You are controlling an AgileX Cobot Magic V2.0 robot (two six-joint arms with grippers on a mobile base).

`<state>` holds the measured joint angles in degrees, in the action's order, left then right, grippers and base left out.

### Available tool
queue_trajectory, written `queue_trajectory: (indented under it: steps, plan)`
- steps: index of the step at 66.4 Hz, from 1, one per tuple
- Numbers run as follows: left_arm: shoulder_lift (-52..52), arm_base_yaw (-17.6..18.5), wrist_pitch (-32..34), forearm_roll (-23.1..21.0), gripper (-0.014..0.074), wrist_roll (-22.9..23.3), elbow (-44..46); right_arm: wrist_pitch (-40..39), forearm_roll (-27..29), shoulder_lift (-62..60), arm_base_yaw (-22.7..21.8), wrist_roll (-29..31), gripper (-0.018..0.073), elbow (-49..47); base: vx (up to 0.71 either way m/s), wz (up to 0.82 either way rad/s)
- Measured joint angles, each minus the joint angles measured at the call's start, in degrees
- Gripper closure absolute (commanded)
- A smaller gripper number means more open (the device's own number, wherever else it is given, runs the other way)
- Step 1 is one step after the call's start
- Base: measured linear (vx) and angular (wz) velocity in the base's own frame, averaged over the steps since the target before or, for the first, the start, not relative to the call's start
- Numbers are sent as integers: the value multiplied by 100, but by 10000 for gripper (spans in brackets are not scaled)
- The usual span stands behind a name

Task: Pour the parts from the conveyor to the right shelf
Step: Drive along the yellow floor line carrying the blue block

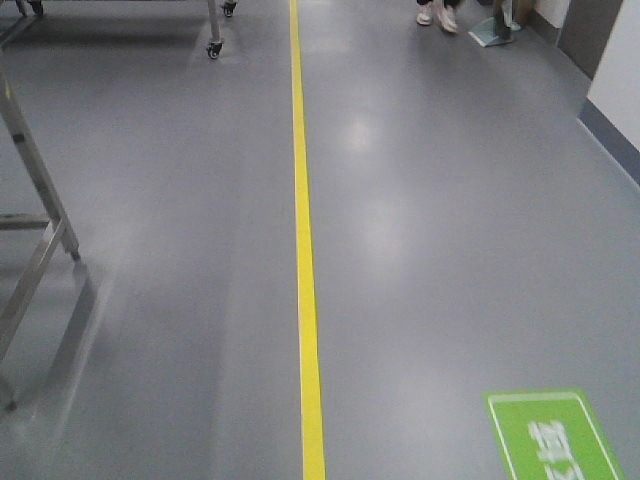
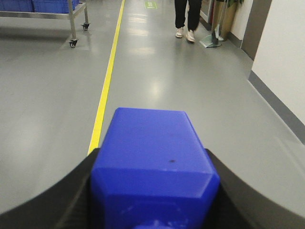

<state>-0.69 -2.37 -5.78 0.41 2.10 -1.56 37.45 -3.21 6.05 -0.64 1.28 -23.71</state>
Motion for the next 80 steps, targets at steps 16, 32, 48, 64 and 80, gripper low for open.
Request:
queue_trajectory:
  steps: [16,32,48,64,80]
  plan:
    - [0,0,0,0,603,0,0,0,5,0,0,0,564,0,95,10]
    - [0,0,0,0,603,0,0,-1,1,0,0,0,564,0,91,6]
    - [0,0,0,0,603,0,0,-1,1,0,0,0,564,0,89,-2]
    - [0,0,0,0,603,0,0,-1,-1,0,0,0,564,0,87,-2]
    - [0,0,0,0,603,0,0,-1,-1,0,0,0,564,0,80,18]
